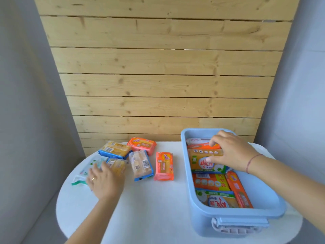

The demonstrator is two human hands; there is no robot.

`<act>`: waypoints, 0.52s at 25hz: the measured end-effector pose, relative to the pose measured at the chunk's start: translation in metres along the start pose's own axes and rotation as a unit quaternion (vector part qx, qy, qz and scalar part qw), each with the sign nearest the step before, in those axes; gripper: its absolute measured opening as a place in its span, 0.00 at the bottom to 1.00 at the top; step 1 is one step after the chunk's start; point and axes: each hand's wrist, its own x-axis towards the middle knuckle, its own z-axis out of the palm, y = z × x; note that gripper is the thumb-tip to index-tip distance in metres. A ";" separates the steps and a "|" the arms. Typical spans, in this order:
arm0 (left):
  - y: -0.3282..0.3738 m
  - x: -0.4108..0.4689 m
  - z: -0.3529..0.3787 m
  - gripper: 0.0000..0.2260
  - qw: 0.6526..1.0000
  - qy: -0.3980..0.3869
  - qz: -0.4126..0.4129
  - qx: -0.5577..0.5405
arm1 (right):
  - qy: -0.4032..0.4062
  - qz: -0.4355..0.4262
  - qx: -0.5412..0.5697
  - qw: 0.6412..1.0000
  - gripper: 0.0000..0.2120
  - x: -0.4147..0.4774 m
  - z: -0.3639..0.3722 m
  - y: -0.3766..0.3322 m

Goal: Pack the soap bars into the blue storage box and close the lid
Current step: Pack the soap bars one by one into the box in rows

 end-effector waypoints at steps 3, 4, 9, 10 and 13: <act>-0.025 0.009 0.000 0.29 0.998 -0.033 -0.003 0.061 | 0.017 0.007 0.054 0.998 0.20 -0.002 -0.001 -0.009; -0.024 0.007 0.001 0.27 0.997 -0.027 0.018 0.066 | 0.017 0.009 0.065 0.998 0.20 -0.002 -0.001 -0.013; -0.014 -0.005 -0.003 0.20 0.998 -0.024 0.037 0.047 | -0.006 0.022 0.122 0.992 0.18 -0.006 0.002 -0.023; -0.014 -0.008 -0.005 0.21 0.998 -0.029 0.031 0.046 | -0.009 0.023 0.125 0.992 0.17 -0.007 0.002 -0.023; -0.012 -0.027 -0.011 0.22 0.998 -0.046 0.029 0.041 | -0.018 0.026 0.128 0.991 0.16 -0.010 0.002 -0.024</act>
